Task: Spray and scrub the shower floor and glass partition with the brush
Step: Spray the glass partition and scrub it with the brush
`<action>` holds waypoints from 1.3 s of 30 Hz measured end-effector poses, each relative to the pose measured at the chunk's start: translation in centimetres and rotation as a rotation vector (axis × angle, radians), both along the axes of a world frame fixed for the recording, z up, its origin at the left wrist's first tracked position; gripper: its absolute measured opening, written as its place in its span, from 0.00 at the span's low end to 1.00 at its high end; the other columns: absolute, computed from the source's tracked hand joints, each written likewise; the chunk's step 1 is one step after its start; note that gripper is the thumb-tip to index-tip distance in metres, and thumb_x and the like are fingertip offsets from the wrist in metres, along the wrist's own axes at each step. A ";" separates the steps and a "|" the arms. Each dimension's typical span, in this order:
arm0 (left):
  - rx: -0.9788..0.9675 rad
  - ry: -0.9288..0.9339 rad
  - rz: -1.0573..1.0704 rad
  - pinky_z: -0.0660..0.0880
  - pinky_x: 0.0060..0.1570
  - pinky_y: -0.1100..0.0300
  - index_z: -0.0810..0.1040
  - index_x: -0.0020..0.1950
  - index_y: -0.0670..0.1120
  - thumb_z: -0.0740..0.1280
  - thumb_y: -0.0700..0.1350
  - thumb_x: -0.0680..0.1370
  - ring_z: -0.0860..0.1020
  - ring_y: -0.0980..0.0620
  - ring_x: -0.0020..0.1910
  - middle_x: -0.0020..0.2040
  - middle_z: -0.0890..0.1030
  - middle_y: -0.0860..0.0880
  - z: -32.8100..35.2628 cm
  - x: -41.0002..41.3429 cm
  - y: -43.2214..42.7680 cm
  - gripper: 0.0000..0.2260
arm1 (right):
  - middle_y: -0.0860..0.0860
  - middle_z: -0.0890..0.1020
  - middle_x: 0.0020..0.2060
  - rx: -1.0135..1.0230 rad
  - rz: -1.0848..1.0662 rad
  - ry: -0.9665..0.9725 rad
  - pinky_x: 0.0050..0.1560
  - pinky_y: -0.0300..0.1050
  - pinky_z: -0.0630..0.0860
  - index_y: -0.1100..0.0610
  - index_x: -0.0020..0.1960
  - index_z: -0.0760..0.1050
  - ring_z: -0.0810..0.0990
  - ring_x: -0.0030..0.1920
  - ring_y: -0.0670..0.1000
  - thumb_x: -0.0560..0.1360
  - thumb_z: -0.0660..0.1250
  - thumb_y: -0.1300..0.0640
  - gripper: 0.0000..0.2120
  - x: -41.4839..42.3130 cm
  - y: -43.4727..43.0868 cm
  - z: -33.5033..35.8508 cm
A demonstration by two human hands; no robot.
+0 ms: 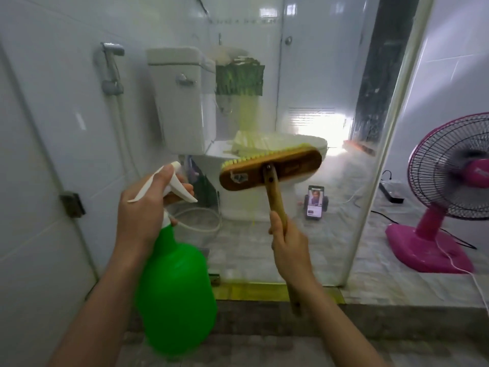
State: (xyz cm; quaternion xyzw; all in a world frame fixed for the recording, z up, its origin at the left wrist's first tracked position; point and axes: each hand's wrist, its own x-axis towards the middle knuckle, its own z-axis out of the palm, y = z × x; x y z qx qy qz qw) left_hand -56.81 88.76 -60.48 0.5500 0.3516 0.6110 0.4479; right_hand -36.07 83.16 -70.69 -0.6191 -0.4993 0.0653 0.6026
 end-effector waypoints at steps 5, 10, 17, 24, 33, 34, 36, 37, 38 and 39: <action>0.073 0.057 0.052 0.75 0.36 0.59 0.86 0.37 0.59 0.65 0.53 0.81 0.86 0.49 0.48 0.42 0.87 0.52 0.1 -0.8 0.2 0.15 | 0.46 0.67 0.25 -0.011 0.006 -0.098 0.24 0.36 0.62 0.51 0.36 0.68 0.66 0.24 0.43 0.79 0.55 0.42 0.18 -0.3 1.3 1.6; 0.099 0.095 0.112 0.74 0.25 0.64 0.84 0.39 0.54 0.65 0.53 0.82 0.85 0.46 0.44 0.40 0.86 0.50 0.2 -0.8 -0.1 0.14 | 0.47 0.66 0.23 -0.139 -0.038 0.022 0.25 0.38 0.61 0.52 0.33 0.69 0.65 0.22 0.43 0.75 0.55 0.40 0.20 0.2 -2.2 -4.0; 0.077 0.103 0.139 0.80 0.38 0.54 0.83 0.36 0.54 0.67 0.56 0.80 0.80 0.55 0.30 0.28 0.81 0.53 0.1 -0.4 -0.2 0.15 | 0.46 0.66 0.24 -0.014 -0.017 -0.130 0.23 0.35 0.62 0.51 0.34 0.66 0.67 0.23 0.43 0.80 0.55 0.43 0.19 -1.6 1.8 3.1; 0.145 0.078 0.122 0.82 0.44 0.48 0.84 0.35 0.50 0.68 0.54 0.80 0.85 0.45 0.38 0.33 0.85 0.49 0.7 -0.7 -0.4 0.16 | 0.48 0.69 0.24 -0.133 -0.065 -0.124 0.26 0.43 0.63 0.51 0.34 0.68 0.67 0.23 0.44 0.76 0.52 0.37 0.21 0.2 -0.3 0.3; 0.171 0.076 0.020 0.82 0.42 0.44 0.83 0.35 0.44 0.66 0.53 0.81 0.83 0.50 0.31 0.29 0.83 0.49 1.3 1.6 -1.9 0.19 | 0.48 0.69 0.24 -0.125 -0.073 -0.076 0.26 0.42 0.64 0.54 0.35 0.70 0.67 0.23 0.43 0.74 0.53 0.37 0.23 1.2 -1.5 -2.3; 0.185 0.076 0.002 0.82 0.44 0.42 0.83 0.35 0.46 0.66 0.54 0.82 0.84 0.48 0.34 0.31 0.84 0.49 1.1 1.8 -1.8 0.19 | 0.48 0.68 0.24 -0.132 -0.077 -0.054 0.26 0.42 0.63 0.53 0.34 0.70 0.66 0.22 0.43 0.74 0.54 0.37 0.22 1.3 -1.9 -2.7; 0.197 0.095 0.000 0.82 0.44 0.43 0.83 0.35 0.48 0.65 0.56 0.81 0.84 0.47 0.35 0.31 0.84 0.50 1.0 2.1 -1.9 0.19 | 0.47 0.67 0.23 -0.127 -0.066 -0.070 0.25 0.41 0.62 0.53 0.33 0.69 0.66 0.22 0.43 0.75 0.53 0.38 0.21 0.5 -1.3 -0.9; 0.191 0.098 0.014 0.82 0.41 0.47 0.82 0.34 0.47 0.65 0.56 0.81 0.83 0.48 0.33 0.30 0.83 0.51 1.0 2.2 -2.0 0.20 | 0.47 0.67 0.24 -0.115 -0.060 -0.097 0.25 0.39 0.62 0.52 0.33 0.68 0.66 0.22 0.43 0.76 0.53 0.39 0.21 -0.2 -0.5 0.7; 0.182 0.089 0.033 0.81 0.37 0.52 0.82 0.34 0.46 0.65 0.56 0.81 0.82 0.51 0.30 0.28 0.81 0.51 1.0 2.4 -2.0 0.20 | 0.47 0.67 0.24 -0.094 -0.054 -0.120 0.24 0.37 0.62 0.52 0.33 0.67 0.66 0.23 0.42 0.78 0.54 0.40 0.21 -0.8 0.5 2.3; 0.169 0.080 0.051 0.78 0.33 0.57 0.81 0.34 0.45 0.65 0.55 0.81 0.80 0.53 0.28 0.26 0.79 0.52 1.0 2.5 -2.0 0.20 | 0.46 0.67 0.24 -0.067 -0.047 -0.130 0.23 0.35 0.62 0.52 0.33 0.66 0.67 0.23 0.42 0.79 0.54 0.41 0.21 -1.3 1.3 3.6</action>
